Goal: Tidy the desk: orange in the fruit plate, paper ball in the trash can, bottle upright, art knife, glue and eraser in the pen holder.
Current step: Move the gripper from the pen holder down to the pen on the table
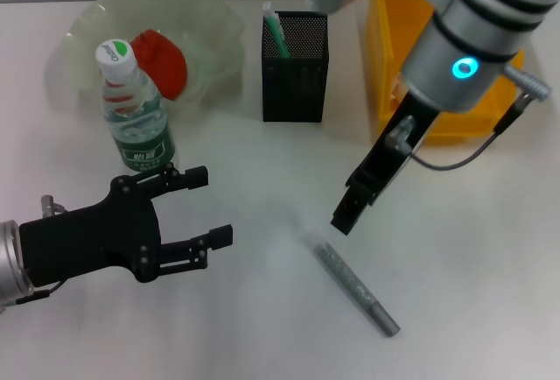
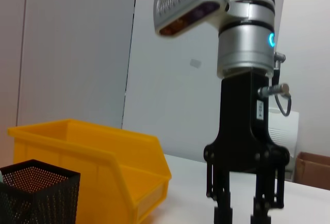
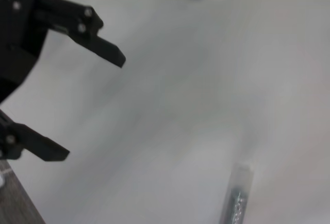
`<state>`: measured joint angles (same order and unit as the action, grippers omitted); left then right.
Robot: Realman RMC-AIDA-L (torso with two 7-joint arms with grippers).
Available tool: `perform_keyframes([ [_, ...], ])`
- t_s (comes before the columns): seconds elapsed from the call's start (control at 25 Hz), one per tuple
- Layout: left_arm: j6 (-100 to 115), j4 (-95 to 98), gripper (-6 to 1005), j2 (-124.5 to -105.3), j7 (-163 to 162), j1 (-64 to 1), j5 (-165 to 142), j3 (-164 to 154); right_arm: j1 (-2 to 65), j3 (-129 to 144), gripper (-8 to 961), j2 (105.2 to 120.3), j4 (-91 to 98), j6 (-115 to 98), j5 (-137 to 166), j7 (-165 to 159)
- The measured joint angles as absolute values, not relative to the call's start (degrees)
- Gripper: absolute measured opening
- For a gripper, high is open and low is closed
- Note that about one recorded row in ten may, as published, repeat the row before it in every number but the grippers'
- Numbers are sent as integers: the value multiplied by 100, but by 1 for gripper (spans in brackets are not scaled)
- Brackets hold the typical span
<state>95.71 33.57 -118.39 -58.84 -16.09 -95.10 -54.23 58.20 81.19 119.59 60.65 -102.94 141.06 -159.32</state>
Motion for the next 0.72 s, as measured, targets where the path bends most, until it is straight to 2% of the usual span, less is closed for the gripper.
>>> perform_keyframes([
  [0.72,9522,3357,819,-11844,-5879,-1654,-9510,-5423,6164,9161,518,11989,4925,-9363,13840,-16145],
])
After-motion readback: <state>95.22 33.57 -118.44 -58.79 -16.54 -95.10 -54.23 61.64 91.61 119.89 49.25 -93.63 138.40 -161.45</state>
